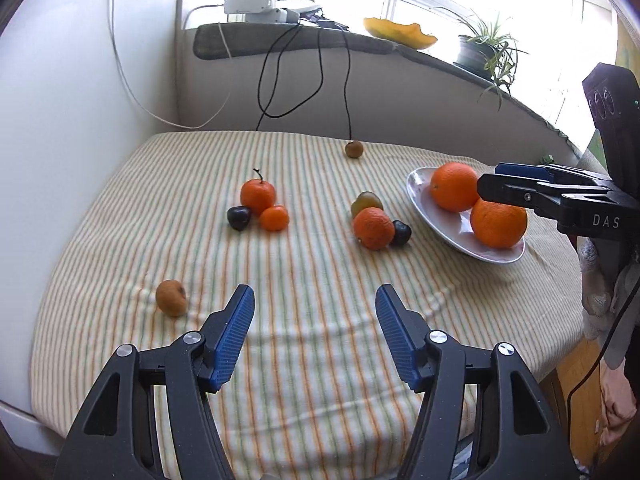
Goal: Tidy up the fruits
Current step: 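Grasp the small tangerine with the right tool while the left tool grasps the kiwi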
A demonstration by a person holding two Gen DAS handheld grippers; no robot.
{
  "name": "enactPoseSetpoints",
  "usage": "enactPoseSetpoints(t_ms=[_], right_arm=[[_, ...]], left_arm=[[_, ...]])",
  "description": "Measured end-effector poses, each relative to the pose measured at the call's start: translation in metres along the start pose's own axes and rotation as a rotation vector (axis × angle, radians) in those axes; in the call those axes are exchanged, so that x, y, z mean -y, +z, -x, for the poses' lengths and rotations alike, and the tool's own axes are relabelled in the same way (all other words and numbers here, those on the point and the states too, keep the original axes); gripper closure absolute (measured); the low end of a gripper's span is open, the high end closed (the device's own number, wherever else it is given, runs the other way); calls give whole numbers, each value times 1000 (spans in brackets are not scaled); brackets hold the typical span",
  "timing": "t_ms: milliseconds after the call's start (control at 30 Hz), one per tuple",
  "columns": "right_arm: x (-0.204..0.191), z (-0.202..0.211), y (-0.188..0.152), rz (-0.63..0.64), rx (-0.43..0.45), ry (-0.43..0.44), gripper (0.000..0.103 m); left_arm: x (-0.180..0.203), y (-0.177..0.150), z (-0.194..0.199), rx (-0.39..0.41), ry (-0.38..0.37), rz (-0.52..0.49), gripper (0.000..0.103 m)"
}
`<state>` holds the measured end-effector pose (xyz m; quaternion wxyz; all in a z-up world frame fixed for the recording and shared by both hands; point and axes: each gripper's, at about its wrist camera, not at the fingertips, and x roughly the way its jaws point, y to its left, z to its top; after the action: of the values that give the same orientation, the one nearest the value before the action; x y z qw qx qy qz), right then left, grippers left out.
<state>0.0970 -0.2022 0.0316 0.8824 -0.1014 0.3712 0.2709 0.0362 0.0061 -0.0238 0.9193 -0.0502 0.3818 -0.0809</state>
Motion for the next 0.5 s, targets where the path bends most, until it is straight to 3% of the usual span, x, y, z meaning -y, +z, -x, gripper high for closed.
enactPoseSetpoints(t_ms=[100, 367, 500], right_arm=[[-15, -12, 2, 41, -18, 19, 30], [-31, -50, 1, 70, -103, 51, 48], [-34, -64, 2, 76, -133, 51, 53]], left_arm=[[-22, -5, 6, 8, 23, 31, 40], [-68, -18, 2, -5, 71, 120, 41], [-82, -18, -5, -11, 74, 144, 50]])
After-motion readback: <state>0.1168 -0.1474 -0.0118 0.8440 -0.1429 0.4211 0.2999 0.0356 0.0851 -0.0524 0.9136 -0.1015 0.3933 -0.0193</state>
